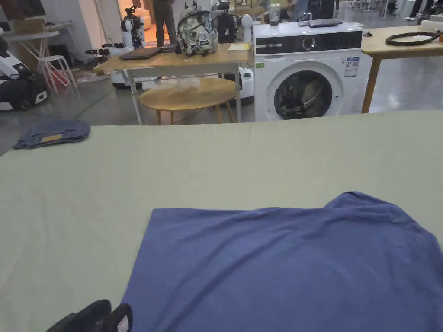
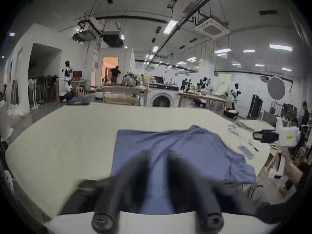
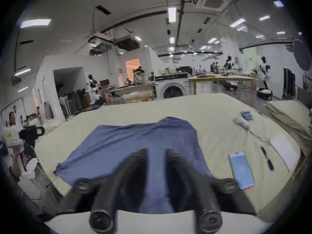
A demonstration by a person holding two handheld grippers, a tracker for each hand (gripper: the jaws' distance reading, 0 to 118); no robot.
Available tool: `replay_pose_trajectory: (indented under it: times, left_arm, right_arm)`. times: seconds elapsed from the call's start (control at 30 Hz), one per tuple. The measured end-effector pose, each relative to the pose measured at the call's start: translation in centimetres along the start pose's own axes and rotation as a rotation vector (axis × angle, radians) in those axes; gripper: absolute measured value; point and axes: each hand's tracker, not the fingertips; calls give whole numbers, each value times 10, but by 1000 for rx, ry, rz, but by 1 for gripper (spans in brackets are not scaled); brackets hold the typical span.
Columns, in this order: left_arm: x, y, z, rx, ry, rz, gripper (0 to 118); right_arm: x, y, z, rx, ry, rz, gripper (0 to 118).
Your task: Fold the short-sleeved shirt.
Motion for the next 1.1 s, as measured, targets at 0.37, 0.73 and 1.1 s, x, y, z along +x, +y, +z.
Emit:
replay_pose_trajectory:
  times: [0.37,0.73,1.1]
  left_arm:
    - [-42,-15,-1,-172,218,92,32]
    - [-94,-148,-21,-515,245,171,50]
    - [-67,-132,-45,-602,273,57,3]
  right_arm:
    - [-38,-13,-29,-81,40,0,0]
    - [-18,-41,-27,-174,-1,-21,0]
    - [15,-56,5,-208,-199,-119,22]
